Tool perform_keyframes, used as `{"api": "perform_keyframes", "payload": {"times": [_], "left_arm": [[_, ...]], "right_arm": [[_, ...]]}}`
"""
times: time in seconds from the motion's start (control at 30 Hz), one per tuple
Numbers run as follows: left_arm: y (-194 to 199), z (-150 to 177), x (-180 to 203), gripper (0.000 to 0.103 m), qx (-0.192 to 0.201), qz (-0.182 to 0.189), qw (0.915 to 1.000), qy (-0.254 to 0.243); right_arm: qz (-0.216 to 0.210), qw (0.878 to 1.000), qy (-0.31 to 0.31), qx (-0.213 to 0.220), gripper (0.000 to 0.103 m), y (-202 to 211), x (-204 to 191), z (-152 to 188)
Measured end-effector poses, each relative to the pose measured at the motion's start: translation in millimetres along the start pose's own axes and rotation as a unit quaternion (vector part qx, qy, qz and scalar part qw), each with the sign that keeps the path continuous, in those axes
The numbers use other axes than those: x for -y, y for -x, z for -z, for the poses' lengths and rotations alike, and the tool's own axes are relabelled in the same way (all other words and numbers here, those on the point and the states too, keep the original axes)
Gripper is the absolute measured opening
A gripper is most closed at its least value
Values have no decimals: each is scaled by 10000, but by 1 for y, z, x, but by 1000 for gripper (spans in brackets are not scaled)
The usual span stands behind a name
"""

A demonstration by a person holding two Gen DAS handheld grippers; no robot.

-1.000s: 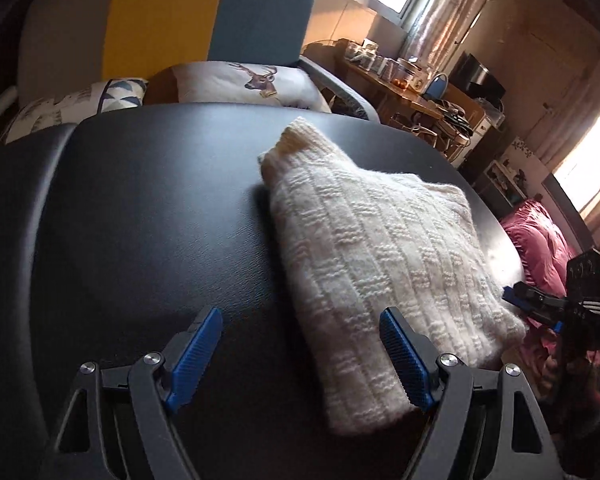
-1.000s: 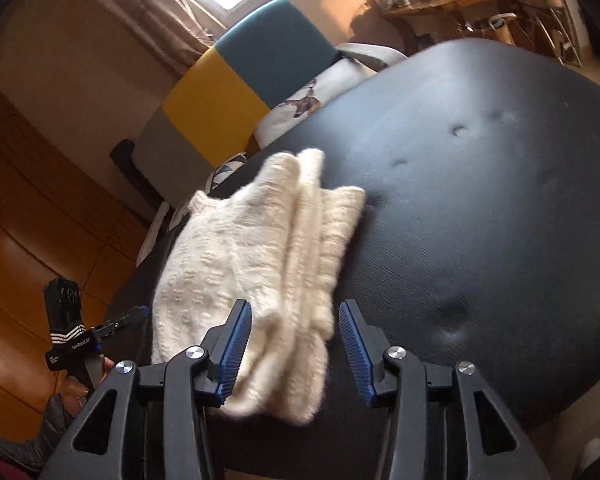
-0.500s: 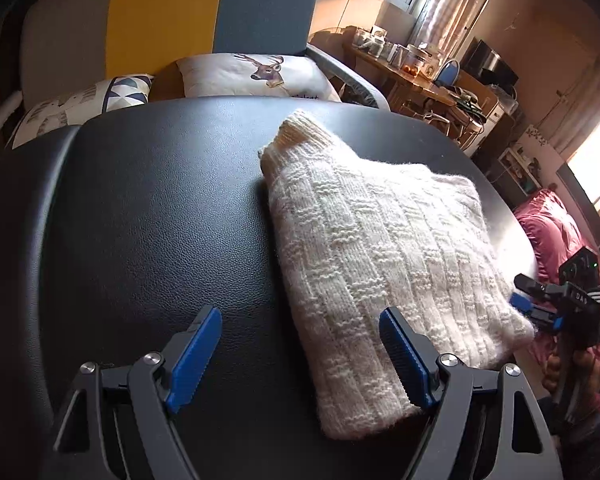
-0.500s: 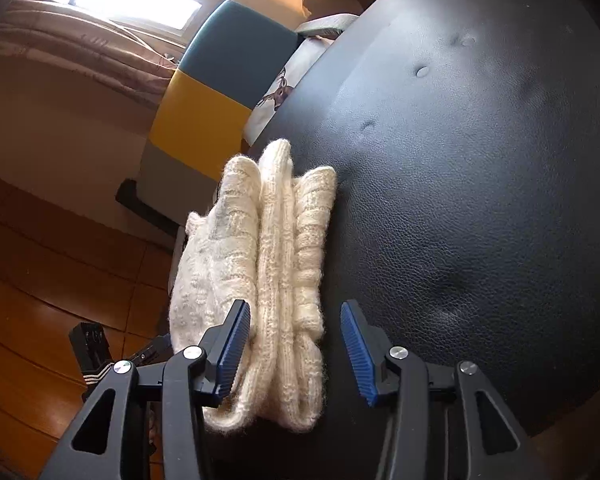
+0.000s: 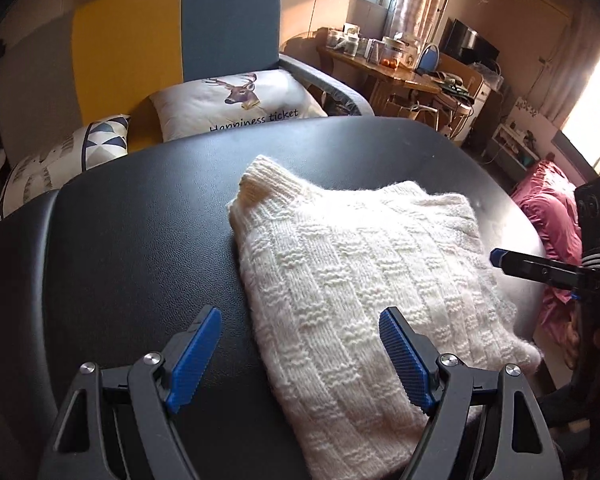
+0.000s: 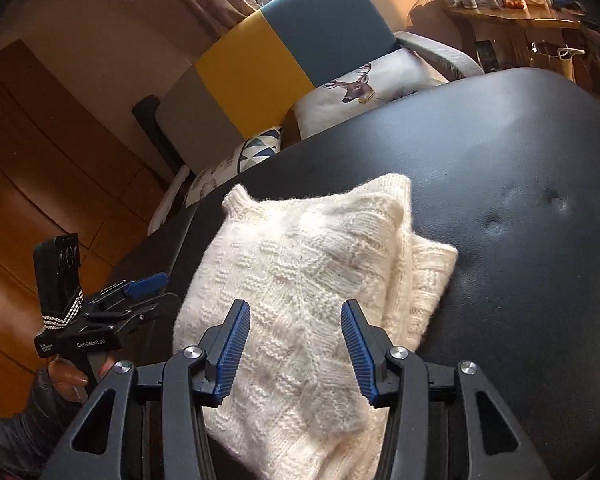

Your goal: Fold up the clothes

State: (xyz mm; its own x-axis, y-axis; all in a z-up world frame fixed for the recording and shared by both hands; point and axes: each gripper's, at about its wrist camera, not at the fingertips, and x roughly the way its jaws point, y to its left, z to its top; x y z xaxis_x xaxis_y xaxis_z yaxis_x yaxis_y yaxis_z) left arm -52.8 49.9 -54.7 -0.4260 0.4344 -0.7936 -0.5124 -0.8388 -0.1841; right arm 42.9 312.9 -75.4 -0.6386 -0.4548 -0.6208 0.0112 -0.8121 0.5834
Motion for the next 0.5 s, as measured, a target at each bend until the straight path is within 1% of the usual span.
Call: {"api": "perform_keyframes", "payload": {"times": [0.07,0.1,0.13,0.17,0.23,0.27,0.37,0.43,0.5], "left_arm": [[-8,-4,-11,82,-129,456,9987,160],[-13,-5,-14,83,-201,583,9978,247],[-17,-5,-18,84,-272,710,9965,333],[-22,-6,-21,84,-344,837,9950,420],[-32,-6,-28,87,-487,1090,9911,592],[-37,-7,-31,88,-558,1216,9887,678],[-52,-8,-41,92,-771,1592,9798,935],[-62,-9,-47,96,-912,1841,9724,1104],[-72,-10,-54,97,-1051,2087,9639,1273]], "right_arm": [[-298,9982,-522,85,49,7,18,2],[-387,9964,-750,105,50,9,27,4],[-398,9947,-951,59,55,10,37,7],[-390,9926,-1153,-28,62,9,47,10],[-415,9865,-1572,-185,66,6,66,17],[-530,9823,-1782,-245,68,4,75,21],[-755,9705,-2254,-407,70,-6,93,29],[-849,9659,-2380,-557,71,-17,99,31],[-936,9633,-2418,-692,71,-29,100,29]]}}
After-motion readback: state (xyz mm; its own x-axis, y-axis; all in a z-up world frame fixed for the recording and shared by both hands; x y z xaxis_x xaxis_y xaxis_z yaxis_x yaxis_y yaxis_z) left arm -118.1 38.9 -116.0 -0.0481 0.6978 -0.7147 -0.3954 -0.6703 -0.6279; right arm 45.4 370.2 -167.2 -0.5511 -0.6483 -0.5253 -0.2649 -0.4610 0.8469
